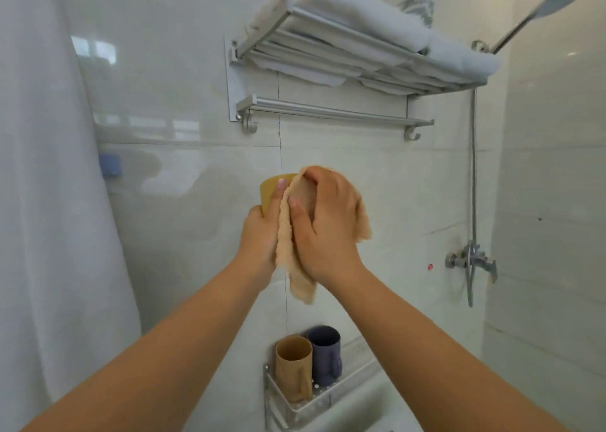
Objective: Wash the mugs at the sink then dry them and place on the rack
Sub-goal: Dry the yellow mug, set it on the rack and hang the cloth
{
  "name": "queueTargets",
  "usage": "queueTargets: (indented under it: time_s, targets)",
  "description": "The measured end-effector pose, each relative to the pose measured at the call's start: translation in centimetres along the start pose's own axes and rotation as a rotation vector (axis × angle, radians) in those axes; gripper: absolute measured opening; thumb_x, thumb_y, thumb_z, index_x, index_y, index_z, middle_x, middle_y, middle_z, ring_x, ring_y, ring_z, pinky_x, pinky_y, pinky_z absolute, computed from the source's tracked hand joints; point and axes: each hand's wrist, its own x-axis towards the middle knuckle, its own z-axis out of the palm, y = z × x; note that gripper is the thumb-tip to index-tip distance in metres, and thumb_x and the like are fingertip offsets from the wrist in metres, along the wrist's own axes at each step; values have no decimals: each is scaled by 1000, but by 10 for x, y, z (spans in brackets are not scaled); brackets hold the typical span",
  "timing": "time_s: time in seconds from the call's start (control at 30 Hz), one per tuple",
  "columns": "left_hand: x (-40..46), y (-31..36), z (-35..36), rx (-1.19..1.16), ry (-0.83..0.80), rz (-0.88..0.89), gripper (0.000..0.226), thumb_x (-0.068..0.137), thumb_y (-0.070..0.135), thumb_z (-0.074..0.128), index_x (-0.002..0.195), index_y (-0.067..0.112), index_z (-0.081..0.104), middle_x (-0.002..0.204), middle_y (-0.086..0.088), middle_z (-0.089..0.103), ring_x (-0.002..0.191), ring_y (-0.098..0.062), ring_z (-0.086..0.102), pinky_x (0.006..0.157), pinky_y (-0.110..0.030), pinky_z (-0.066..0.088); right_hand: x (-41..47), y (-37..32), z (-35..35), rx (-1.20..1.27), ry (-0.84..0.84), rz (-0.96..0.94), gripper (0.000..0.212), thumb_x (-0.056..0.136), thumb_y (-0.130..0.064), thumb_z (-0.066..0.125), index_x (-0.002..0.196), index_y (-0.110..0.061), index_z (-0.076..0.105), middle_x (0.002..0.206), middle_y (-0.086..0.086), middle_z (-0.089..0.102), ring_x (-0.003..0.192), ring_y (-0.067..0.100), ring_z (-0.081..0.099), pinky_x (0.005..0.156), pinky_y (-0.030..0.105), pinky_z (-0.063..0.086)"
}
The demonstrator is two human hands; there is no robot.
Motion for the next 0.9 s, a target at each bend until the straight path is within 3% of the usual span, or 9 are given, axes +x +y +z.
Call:
queueTargets:
  time_s: [0.1, 0.17, 0.23, 0.33, 0.43, 0.5, 0.63, 0.8, 0.9]
  targets:
    - [-3, 5, 1, 7, 16, 116, 59, 91, 60, 45, 100, 6, 67, 81, -9, 70, 74, -20, 69, 58, -26, 53, 1, -1, 11, 51, 47, 18, 57, 90, -48, 28, 139, -21, 38, 137, 4, 37, 125, 16, 33, 106, 30, 24]
    - [-2, 5, -2, 30, 43, 165, 60, 87, 65, 49, 99, 8, 65, 80, -5, 70, 76, -19, 69, 66, -31, 56, 6, 3, 15, 190, -32, 65, 65, 91, -52, 24, 150, -25, 21, 151, 1, 25, 138, 11, 23, 115, 34, 18]
    - [-3, 3, -4, 50, 62, 164, 76, 73, 79, 50, 102, 9, 64, 86, -6, 71, 82, -22, 70, 72, -39, 58, 10, 5, 18, 328, -105, 154, 68, 92, -52, 25, 153, -27, 8, 158, -6, 15, 143, 4, 14, 120, 36, 12]
    - [-3, 7, -4, -1, 69, 135, 78, 74, 75, 55, 106, 4, 60, 86, -6, 69, 83, -24, 69, 69, -35, 54, 2, 0, 27, 369, -73, 208, 67, 93, -51, 23, 153, -28, 5, 159, -8, 14, 145, 4, 13, 120, 38, 17]
    - [2, 12, -5, -22, 84, 66, 56, 87, 63, 53, 107, 10, 52, 86, 0, 62, 76, -11, 61, 59, -23, 42, -14, -5, 33, 391, -107, 204, 59, 100, -44, 25, 153, -31, 4, 159, -12, 13, 144, 1, 13, 119, 36, 20]
    - [4, 10, -5, -6, 68, 52, 55, 88, 61, 50, 110, 11, 51, 87, 2, 61, 76, -8, 59, 58, -21, 40, -17, -4, 31, 353, -104, 165, 58, 100, -44, 25, 153, -30, 4, 159, -11, 14, 144, 1, 14, 119, 35, 19]
    - [6, 3, -4, 24, 95, 114, 69, 82, 70, 52, 110, 8, 61, 94, -7, 70, 89, -22, 69, 71, -33, 53, 0, 5, 24, 286, -119, 128, 60, 99, -48, 22, 153, -27, 9, 158, -8, 18, 143, 4, 18, 119, 35, 20]
    - [1, 0, 3, 36, 140, 116, 65, 81, 72, 51, 109, 14, 55, 97, 0, 67, 89, -16, 66, 79, -36, 54, 26, 26, 30, 344, -184, 245, 51, 105, -34, 30, 152, -31, 10, 159, -10, 10, 145, 4, 9, 120, 38, 10]
    - [4, 3, 2, -3, 143, 98, 61, 84, 67, 53, 110, 12, 53, 96, -4, 68, 88, -20, 67, 75, -37, 55, 6, 18, 41, 397, -148, 252, 58, 100, -50, 28, 151, -40, 1, 159, -12, 11, 145, 5, 14, 119, 42, 20]
